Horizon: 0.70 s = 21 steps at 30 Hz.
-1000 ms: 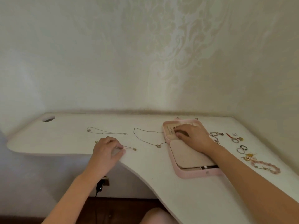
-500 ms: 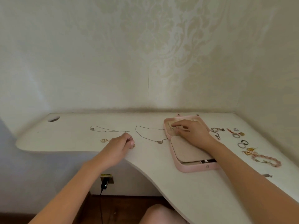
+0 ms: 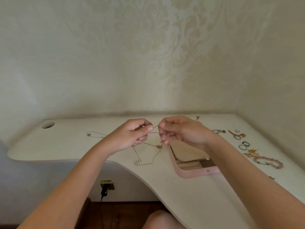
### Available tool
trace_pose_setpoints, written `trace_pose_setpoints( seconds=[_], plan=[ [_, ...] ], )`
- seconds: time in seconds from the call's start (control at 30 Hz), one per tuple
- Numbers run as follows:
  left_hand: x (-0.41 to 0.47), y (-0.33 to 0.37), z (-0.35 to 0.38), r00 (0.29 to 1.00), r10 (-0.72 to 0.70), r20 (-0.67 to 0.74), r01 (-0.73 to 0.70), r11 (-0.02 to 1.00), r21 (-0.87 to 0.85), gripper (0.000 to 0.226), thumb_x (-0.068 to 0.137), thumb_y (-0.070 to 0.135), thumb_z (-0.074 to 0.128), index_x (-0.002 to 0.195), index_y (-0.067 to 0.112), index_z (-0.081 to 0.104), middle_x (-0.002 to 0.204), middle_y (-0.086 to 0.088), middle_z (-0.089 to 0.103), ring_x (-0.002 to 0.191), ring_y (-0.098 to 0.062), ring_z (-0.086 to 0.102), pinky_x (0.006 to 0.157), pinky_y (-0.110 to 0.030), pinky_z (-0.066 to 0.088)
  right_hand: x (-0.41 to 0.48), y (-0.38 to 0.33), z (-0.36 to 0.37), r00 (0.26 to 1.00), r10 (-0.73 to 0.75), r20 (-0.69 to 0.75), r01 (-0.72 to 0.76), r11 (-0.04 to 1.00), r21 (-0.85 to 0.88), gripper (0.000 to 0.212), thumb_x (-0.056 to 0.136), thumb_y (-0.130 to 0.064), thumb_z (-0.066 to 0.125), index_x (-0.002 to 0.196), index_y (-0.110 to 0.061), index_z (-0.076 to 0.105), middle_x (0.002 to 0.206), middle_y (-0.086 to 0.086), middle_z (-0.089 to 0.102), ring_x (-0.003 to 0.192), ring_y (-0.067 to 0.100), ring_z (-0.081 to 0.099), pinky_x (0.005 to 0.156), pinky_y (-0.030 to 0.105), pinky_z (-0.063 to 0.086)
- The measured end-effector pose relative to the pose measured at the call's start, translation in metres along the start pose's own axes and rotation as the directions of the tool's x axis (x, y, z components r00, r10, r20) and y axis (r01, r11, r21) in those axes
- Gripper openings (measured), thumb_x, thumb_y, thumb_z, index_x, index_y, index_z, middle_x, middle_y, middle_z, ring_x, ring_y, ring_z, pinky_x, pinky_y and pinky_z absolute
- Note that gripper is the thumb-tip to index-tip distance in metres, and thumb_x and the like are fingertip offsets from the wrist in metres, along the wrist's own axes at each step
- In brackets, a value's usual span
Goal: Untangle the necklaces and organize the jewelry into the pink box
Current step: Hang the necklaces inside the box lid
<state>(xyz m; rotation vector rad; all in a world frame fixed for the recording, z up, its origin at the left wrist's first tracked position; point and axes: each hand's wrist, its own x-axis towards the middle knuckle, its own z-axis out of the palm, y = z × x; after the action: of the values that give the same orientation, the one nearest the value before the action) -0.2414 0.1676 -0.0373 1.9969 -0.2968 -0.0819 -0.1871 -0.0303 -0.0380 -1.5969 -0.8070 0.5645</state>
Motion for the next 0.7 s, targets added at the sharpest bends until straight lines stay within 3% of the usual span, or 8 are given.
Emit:
trace_pose_setpoints(
  seconds=[0.1, 0.2, 0.3, 0.4, 0.5, 0.6, 0.7],
  plan=[
    [0.000, 0.000, -0.006, 0.999, -0.024, 0.038, 0.026, 0.998, -0.055, 0.015, 0.096, 0.023, 0.051, 0.087, 0.012, 0.055, 0.056, 0.009, 0.035, 0.050, -0.008, 0.027, 0.047, -0.015, 0.025, -0.008, -0.009, -0.019, 0.999, 0.027, -0.024, -0.028, 0.999, -0.045, 0.021, 0.093, -0.019, 0.051, 0.083, -0.009, 0.066, 0.065, 0.003, 0.055, 0.053, 0.011, 0.043, 0.055, 0.016, 0.042],
    [0.003, -0.005, -0.009, 0.994, -0.043, 0.099, 0.051, 0.996, -0.074, 0.011, 0.094, 0.019, 0.054, 0.092, 0.012, 0.063, 0.058, 0.007, 0.043, 0.051, -0.007, 0.030, 0.047, -0.015, 0.026, -0.017, -0.014, -0.039, 0.998, 0.056, -0.023, -0.058, 0.993, -0.098, 0.018, 0.087, -0.024, 0.060, 0.084, -0.009, 0.070, 0.064, 0.001, 0.055, 0.059, 0.016, 0.033, 0.052, 0.017, 0.032],
    [0.010, -0.014, -0.006, 0.992, -0.049, 0.115, 0.063, 0.992, -0.112, 0.015, 0.093, 0.016, 0.054, 0.091, 0.010, 0.068, 0.059, 0.006, 0.047, 0.051, -0.006, 0.033, 0.048, -0.016, 0.028, -0.026, -0.022, -0.057, 0.994, 0.058, -0.093, -0.068, 0.992, -0.109, 0.019, 0.079, -0.025, 0.065, 0.085, -0.009, 0.072, 0.063, -0.001, 0.056, 0.059, 0.014, 0.034, 0.050, 0.015, 0.033],
    [0.023, -0.022, 0.001, 0.996, -0.068, 0.050, 0.076, 0.981, -0.179, 0.018, 0.095, 0.011, 0.052, 0.088, 0.008, 0.067, 0.057, 0.006, 0.047, 0.051, -0.008, 0.036, 0.050, -0.017, 0.034, -0.031, -0.034, -0.070, 0.975, 0.042, -0.216, -0.069, 0.990, -0.120, 0.020, 0.076, -0.024, 0.065, 0.085, -0.007, 0.072, 0.060, -0.003, 0.053, 0.051, 0.009, 0.032, 0.048, 0.016, 0.030],
    [0.042, -0.022, 0.015, 0.999, -0.038, -0.028, 0.030, 0.971, -0.238, 0.018, 0.095, 0.008, 0.051, 0.089, 0.006, 0.067, 0.059, 0.004, 0.052, 0.055, -0.009, 0.045, 0.056, -0.018, 0.042, -0.026, -0.054, -0.080, 0.950, 0.042, -0.310, -0.132, 0.952, -0.276, 0.022, 0.073, -0.030, 0.072, 0.083, -0.010, 0.076, 0.052, -0.003, 0.040, 0.049, 0.011, 0.025, 0.047, 0.019, 0.020],
    [0.065, -0.020, 0.029, 0.995, -0.030, -0.099, -0.003, 0.951, -0.309, 0.018, 0.096, 0.008, 0.051, 0.090, 0.007, 0.067, 0.060, 0.005, 0.056, 0.054, -0.007, 0.049, 0.057, -0.017, 0.046, -0.017, -0.077, -0.088, 0.953, 0.090, -0.289, -0.215, 0.875, -0.435, 0.020, 0.076, -0.033, 0.073, 0.085, -0.016, 0.078, 0.048, -0.004, 0.025, 0.051, 0.015, 0.017, 0.052, 0.028, 0.014],
    [0.087, -0.020, 0.042, 0.989, -0.051, -0.141, -0.001, 0.940, -0.342, 0.018, 0.096, 0.010, 0.051, 0.089, 0.009, 0.068, 0.063, 0.004, 0.058, 0.054, -0.006, 0.051, 0.058, -0.017, 0.047, -0.008, -0.090, -0.099, 0.957, 0.121, -0.262, -0.237, 0.849, -0.473, 0.018, 0.085, -0.026, 0.067, 0.096, -0.015, 0.076, 0.040, -0.006, 0.029, 0.044, 0.012, 0.021, 0.053, 0.031, 0.014]
  ],
)
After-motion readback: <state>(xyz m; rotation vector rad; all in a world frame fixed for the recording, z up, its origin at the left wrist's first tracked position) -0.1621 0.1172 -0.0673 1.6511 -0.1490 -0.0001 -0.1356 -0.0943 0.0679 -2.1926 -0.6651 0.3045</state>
